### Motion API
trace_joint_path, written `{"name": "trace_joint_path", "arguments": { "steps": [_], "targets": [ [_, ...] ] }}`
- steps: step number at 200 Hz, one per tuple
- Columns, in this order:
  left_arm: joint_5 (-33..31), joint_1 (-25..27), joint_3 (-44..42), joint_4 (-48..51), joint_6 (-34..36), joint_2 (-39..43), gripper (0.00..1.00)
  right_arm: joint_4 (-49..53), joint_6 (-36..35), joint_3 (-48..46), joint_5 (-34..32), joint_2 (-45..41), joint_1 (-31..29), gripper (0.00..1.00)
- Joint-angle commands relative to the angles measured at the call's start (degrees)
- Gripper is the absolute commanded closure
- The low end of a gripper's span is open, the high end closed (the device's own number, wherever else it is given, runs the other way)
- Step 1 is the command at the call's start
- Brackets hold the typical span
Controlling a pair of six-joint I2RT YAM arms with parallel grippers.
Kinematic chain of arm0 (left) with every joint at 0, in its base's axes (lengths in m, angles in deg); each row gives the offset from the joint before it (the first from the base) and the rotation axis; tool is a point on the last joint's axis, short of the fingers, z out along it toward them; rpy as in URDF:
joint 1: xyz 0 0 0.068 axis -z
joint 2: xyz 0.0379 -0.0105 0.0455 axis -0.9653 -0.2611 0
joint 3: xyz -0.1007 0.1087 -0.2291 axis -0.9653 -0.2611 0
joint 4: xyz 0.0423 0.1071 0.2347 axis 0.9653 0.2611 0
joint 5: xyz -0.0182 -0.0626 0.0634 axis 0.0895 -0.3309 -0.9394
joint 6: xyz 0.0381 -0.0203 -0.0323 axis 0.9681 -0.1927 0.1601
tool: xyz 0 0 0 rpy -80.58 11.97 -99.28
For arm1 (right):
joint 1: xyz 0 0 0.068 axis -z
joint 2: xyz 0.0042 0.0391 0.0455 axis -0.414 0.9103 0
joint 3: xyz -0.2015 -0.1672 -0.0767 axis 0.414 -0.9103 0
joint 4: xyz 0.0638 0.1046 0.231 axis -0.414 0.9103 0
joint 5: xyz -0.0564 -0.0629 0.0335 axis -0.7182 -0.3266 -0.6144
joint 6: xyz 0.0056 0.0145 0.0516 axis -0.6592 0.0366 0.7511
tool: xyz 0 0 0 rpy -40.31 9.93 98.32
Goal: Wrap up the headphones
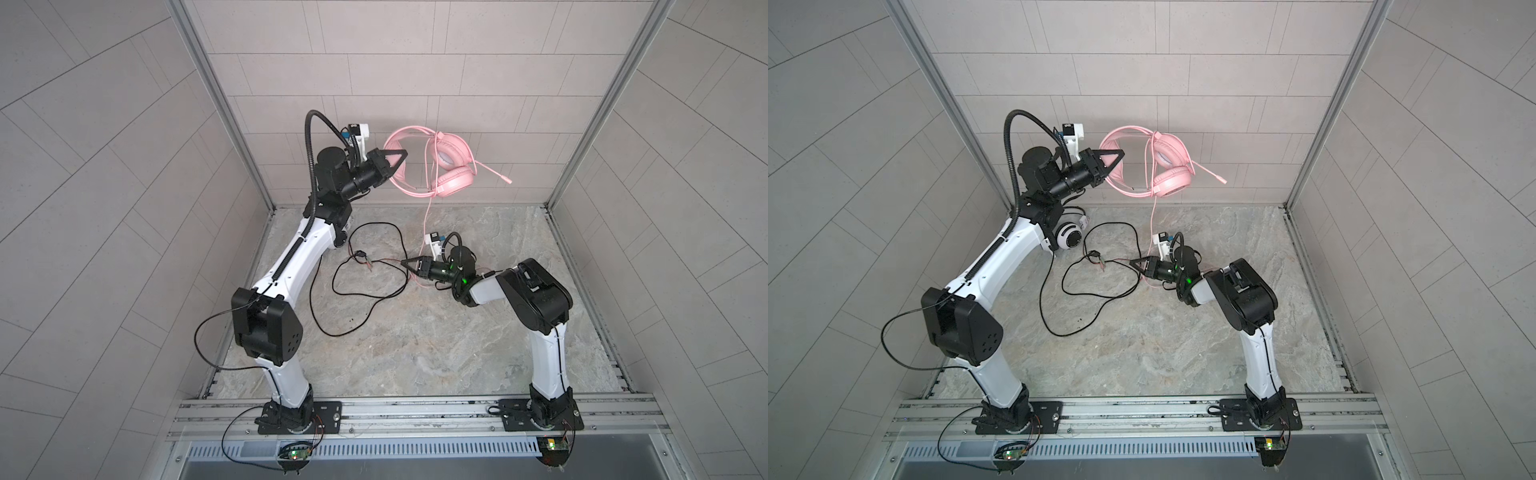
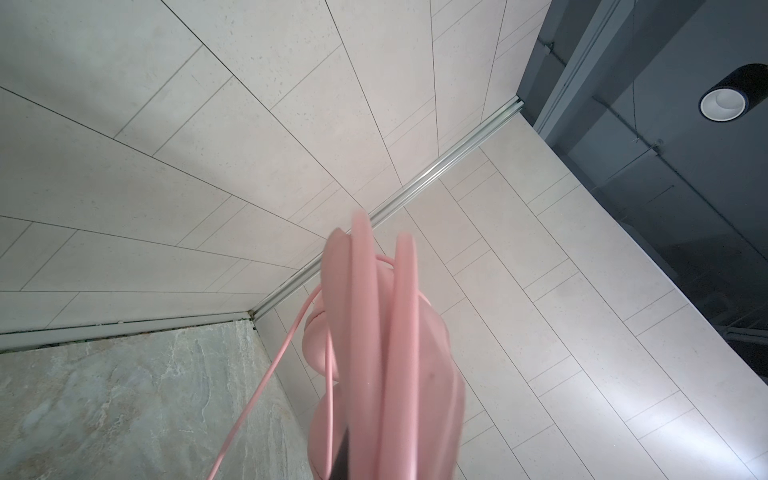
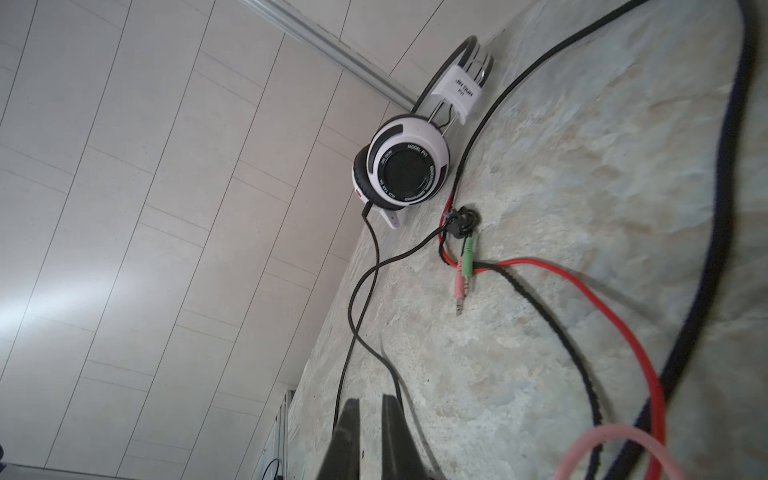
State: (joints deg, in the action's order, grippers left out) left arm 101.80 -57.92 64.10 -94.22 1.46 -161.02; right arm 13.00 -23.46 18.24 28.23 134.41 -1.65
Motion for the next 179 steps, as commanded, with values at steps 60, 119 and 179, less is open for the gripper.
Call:
{"name": "trace_joint_path", "arguments": {
  "steps": [60,119,179],
  "targets": [
    [-4.7,-3.1,4.9,-5.7,2.8,-2.3,1.0,5.4,-2.3,-7.0,-3.6,-12.6,-10.6,0.95],
    [-5.4,-5.0,6.1,-1.4,7.3,-4.4,1.0,41.5,-20.5,-4.8,-7.6,-30.0,-14.7,0.97],
    [-10.4,-5.2,6.3,12.8,20.6,-2.8,1.0,69.1,-32.6,1.3,-16.2,-43.3,-15.7,0.97]
  ]
}}
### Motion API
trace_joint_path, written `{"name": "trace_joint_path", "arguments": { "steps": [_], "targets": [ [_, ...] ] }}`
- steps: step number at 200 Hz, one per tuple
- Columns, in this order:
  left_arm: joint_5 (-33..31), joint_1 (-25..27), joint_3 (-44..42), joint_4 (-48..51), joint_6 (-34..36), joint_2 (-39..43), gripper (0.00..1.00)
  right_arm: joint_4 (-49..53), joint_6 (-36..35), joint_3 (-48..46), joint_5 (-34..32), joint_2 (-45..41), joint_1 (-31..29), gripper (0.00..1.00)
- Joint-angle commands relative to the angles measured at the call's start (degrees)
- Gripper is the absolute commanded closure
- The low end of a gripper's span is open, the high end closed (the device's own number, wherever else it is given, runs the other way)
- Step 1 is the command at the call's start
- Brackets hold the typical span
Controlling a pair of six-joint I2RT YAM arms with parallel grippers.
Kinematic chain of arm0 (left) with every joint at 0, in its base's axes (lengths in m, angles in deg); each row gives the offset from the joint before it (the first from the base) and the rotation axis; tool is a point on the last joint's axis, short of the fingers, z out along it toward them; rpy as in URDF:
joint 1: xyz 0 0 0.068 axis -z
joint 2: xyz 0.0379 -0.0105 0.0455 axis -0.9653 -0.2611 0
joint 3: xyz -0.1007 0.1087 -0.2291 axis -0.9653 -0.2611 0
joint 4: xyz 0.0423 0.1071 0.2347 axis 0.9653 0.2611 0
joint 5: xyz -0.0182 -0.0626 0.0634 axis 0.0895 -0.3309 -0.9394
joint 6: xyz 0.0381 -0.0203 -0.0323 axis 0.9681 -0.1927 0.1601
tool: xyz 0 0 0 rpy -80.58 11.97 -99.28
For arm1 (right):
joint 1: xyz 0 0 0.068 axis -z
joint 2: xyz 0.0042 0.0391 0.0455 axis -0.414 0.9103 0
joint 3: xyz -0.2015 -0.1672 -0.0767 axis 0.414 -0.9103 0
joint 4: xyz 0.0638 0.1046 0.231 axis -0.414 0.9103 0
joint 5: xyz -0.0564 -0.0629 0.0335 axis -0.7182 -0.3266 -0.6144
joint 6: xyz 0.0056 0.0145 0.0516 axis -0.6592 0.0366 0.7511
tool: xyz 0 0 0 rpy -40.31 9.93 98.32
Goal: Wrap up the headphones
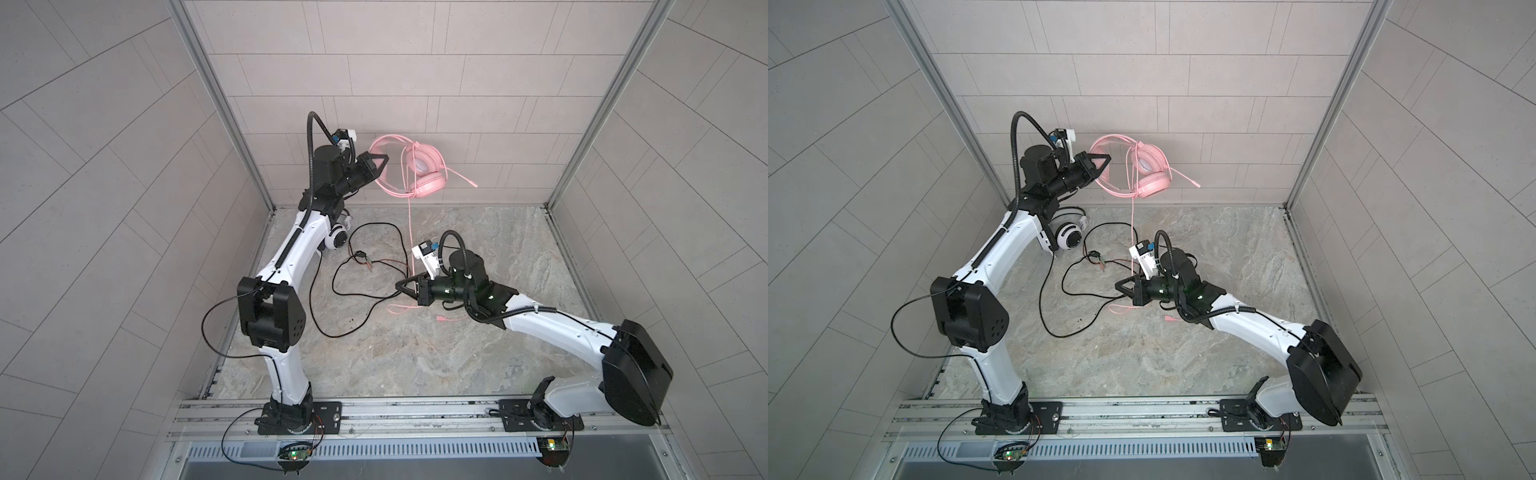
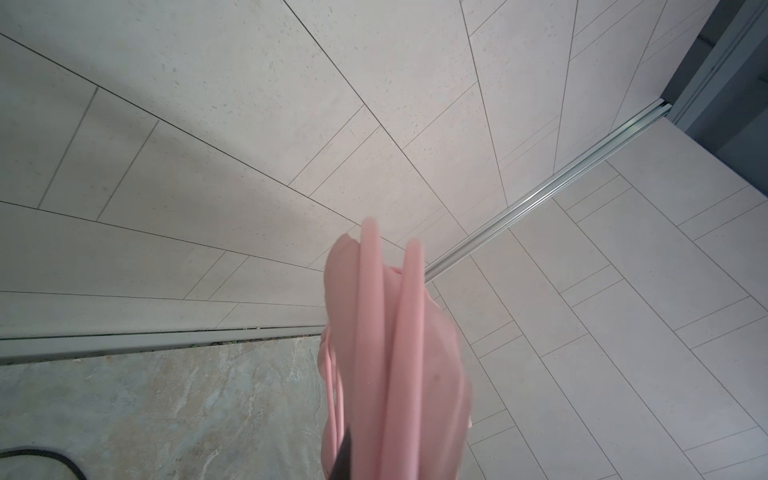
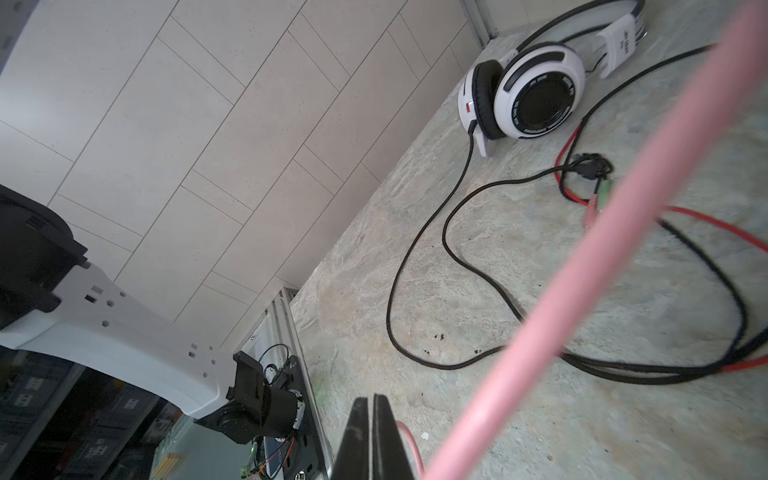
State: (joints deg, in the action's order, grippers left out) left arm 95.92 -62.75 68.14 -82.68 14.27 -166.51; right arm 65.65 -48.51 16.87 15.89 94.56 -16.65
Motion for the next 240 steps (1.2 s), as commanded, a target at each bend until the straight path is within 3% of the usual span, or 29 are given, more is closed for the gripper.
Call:
{"name": "trace_joint_path", "arguments": {
  "steps": [1,65,120,167,214,240],
  "targets": [
    [-4.6,-0.4,2.2,1.5,8.1,2.8,1.0,16.9,-7.7,2.9,-4.0,-3.6,-0.6,0.97],
    [-12.7,0.9,0.7,16.1,22.7,6.5,1.0,39.1,-18.3,17.8,-9.7,-7.4,2.6,0.97],
    [-16.8,6.1,1.3,30.3,33.8,7.3,1.0,53.4,-27.9,32.1,-20.8,-6.3,5.8,0.97],
    [-13.2,10.0,1.0,39.1,39.5,8.0,1.0,59.5,-35.2,42.2,-32.5,-2.6,6.3,0.97],
    [-8.6,11.4,-0.2,46.0,43.3,11.0,1.0,58.7,-42.2,43.6,-52.8,-0.1,6.7,0.97],
    [-5.3,11.6,-0.9,48.8,43.3,12.9,1.0,52.9,-42.0,40.4,-53.8,0.1,10.4,0.97]
  ]
}}
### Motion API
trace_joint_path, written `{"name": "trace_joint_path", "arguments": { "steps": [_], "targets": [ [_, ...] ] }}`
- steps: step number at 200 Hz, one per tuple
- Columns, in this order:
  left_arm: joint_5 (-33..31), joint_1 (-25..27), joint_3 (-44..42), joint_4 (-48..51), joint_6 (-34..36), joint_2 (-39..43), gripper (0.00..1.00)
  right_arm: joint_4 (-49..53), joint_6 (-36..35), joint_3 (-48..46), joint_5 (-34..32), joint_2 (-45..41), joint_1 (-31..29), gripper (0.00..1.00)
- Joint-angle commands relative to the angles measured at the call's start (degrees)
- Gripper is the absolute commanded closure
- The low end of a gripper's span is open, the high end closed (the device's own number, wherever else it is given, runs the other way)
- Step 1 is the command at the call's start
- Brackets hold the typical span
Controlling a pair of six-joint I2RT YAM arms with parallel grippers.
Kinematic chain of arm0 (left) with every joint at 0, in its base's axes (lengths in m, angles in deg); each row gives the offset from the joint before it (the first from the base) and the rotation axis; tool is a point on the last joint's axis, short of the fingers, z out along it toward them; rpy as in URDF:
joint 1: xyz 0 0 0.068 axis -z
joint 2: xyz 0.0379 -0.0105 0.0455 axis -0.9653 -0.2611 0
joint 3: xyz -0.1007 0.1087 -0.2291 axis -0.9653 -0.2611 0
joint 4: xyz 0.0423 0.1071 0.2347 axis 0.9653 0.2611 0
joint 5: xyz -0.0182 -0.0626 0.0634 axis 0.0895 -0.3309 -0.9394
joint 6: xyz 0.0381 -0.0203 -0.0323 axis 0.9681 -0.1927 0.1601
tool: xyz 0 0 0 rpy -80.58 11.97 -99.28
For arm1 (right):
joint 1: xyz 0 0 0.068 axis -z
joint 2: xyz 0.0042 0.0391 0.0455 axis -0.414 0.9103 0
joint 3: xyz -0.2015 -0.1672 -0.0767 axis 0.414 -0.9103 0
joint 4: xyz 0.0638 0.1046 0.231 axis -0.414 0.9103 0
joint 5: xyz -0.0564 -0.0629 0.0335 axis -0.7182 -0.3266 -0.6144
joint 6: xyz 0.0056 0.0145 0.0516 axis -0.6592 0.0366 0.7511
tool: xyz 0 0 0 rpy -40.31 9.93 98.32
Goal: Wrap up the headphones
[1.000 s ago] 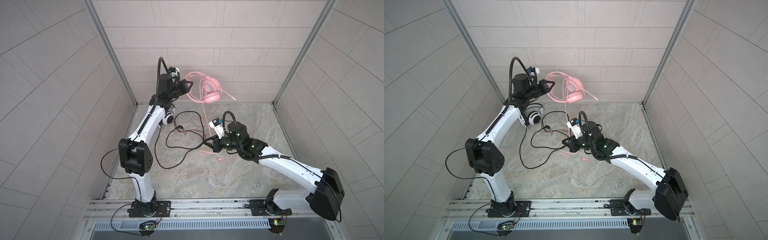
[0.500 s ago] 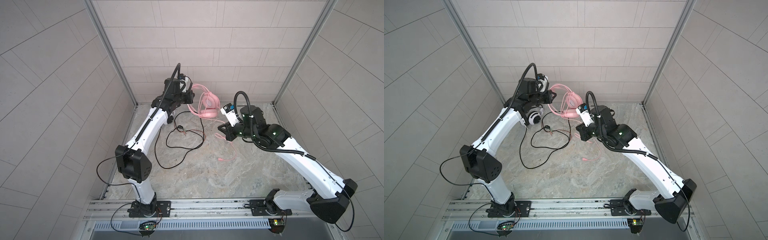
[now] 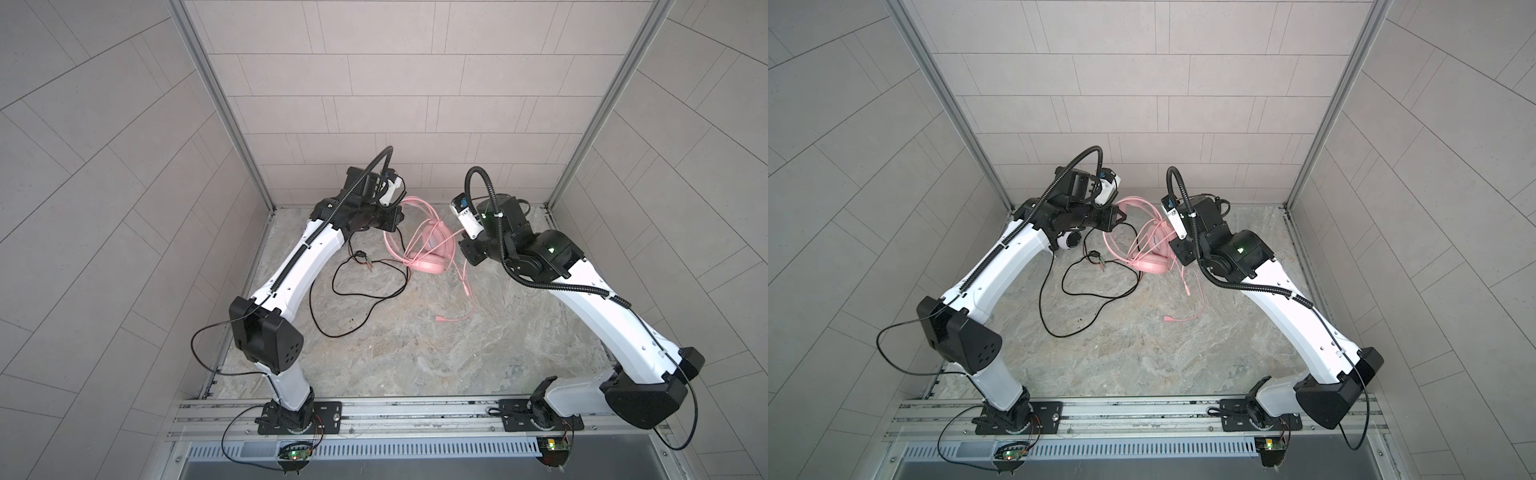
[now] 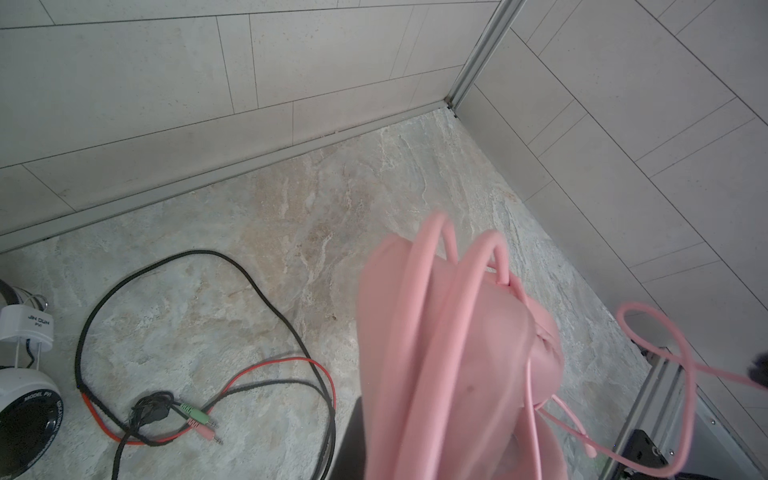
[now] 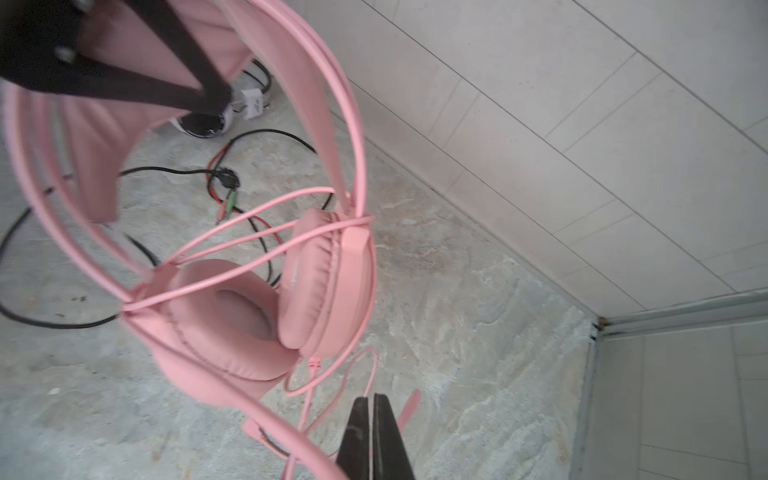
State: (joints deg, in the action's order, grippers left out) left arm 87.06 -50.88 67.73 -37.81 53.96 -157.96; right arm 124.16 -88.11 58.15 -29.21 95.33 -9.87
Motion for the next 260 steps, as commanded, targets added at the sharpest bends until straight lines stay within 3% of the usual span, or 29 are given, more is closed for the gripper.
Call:
{"name": "trace_joint_path", "arguments": {
  "steps": [1,109,155,199,260],
  "targets": [
    [3.7,-0.3,-0.5,4.0,3.6,4.4,1.0,-5.7,-2.3,-0.9,-8.5,-0.6,3.8,0.97],
    [16.4,1.4,3.9,13.9,5.1,4.3,1.0,-14.2,4.2,12.0,10.8,13.5,20.8,0.93],
    [14.9,1.5,5.1,16.5,6.1,3.1,1.0,-15.6,4.9,16.1,15.9,15.6,20.9,0.92],
    [17.2,2.7,6.2,16.9,6.0,0.9,1.0,-23.8,5.2,9.5,18.6,10.4,20.1,0.9],
    [22.2,5.4,11.5,22.9,9.5,-2.5,1.0,-24.6,7.2,15.3,26.9,22.2,22.6,0.85]
  ]
}}
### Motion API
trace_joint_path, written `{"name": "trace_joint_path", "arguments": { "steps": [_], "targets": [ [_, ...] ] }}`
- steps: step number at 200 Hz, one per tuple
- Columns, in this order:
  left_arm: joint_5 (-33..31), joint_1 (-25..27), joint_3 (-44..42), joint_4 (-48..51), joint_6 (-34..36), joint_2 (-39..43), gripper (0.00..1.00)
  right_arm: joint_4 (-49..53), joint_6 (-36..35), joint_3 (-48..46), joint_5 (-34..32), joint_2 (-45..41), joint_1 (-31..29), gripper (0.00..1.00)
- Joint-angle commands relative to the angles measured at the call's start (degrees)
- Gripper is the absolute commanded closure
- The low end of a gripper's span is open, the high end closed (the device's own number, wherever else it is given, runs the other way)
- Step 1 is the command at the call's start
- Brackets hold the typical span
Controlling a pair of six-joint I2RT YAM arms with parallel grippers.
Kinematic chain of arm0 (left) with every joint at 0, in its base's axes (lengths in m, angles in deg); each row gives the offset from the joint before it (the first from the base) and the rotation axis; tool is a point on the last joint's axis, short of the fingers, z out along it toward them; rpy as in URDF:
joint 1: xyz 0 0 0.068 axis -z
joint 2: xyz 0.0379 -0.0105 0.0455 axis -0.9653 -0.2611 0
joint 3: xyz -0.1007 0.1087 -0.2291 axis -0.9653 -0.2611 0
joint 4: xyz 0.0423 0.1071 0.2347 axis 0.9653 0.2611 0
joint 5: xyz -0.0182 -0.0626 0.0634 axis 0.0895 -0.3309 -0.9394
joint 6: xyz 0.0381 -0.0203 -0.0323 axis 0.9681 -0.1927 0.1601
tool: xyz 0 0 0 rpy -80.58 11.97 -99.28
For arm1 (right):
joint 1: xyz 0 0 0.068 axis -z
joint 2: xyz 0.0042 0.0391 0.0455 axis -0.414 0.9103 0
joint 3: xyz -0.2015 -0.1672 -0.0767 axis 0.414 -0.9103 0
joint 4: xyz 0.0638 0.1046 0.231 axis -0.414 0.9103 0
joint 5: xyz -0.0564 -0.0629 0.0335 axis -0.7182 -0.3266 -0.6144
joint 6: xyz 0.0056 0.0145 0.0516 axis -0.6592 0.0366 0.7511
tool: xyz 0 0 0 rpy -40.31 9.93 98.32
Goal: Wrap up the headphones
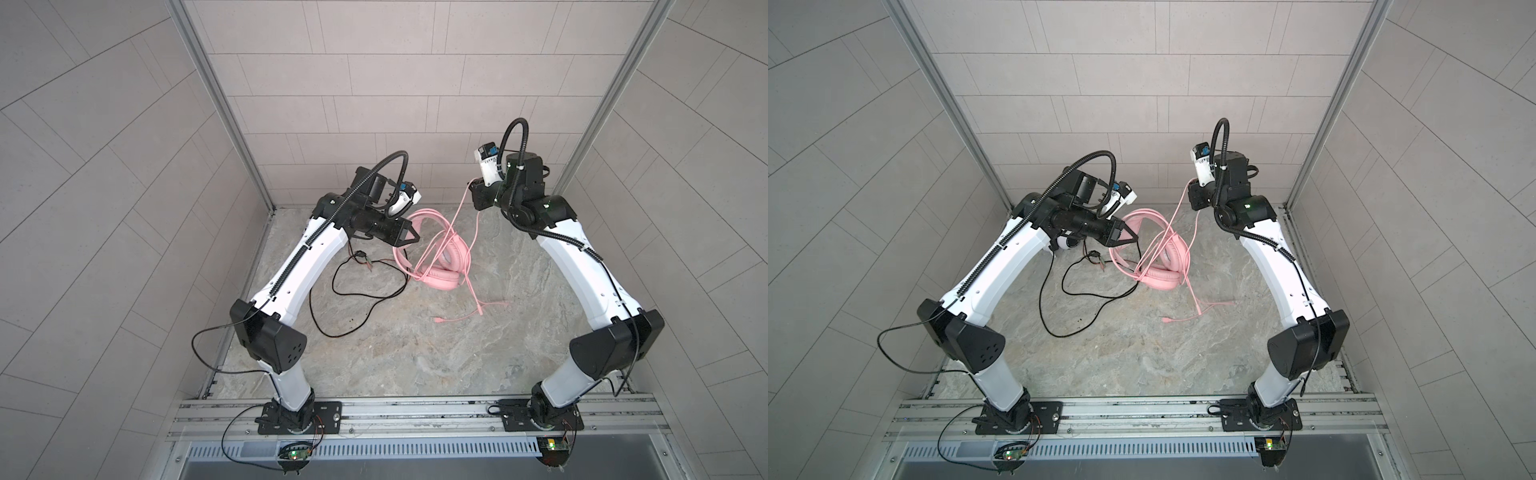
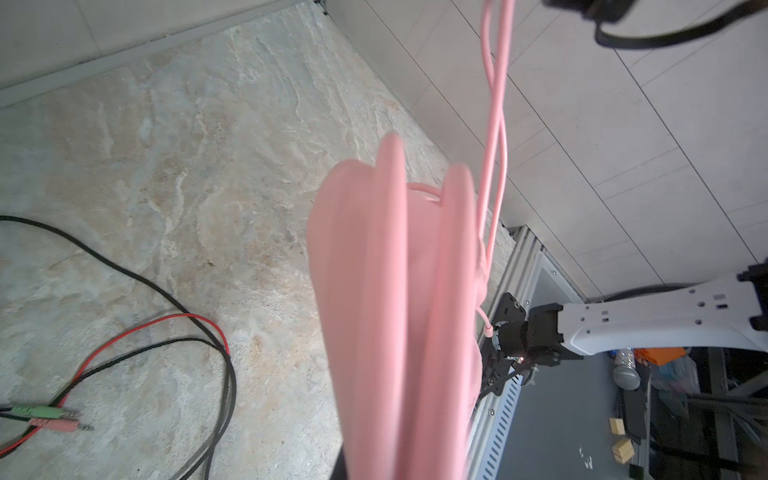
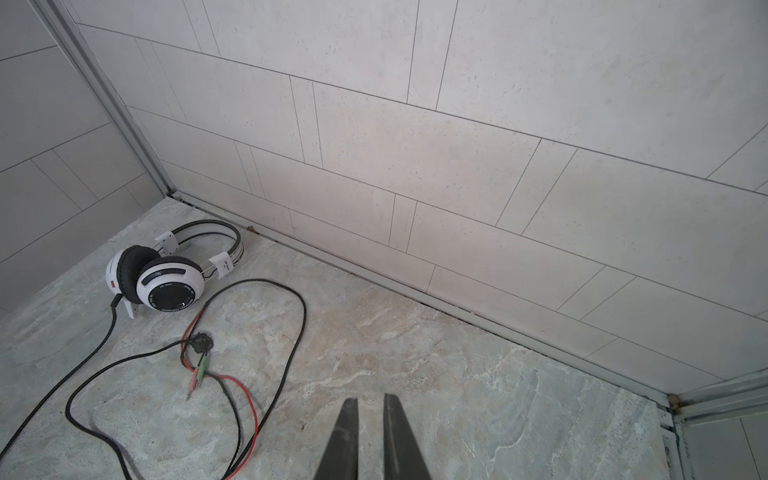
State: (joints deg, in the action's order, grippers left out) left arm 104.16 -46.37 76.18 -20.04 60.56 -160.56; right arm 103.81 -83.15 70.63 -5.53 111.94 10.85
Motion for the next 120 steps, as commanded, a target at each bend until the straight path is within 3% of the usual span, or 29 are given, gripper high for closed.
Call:
{"name": "trace_joint_path", "arguments": {
  "steps": [1,88,120],
  "targets": [
    [5.2,0.8,3.1,5.1,2.8,0.0,1.0,-4.2,2.3,2.9,3.7,6.1,2.0,0.85],
    [13.0,0.7,5.6,-3.2,-4.6,1.5,1.0,-10.0,9.3,-2.1,12.8,16.1,3.5,0.78],
    [15.7,0.6,5.3,-9.0,-9.2,1.8,1.0,-18.0,14.7,-7.0,18.6,17.5,3.5,0.78]
  ]
}}
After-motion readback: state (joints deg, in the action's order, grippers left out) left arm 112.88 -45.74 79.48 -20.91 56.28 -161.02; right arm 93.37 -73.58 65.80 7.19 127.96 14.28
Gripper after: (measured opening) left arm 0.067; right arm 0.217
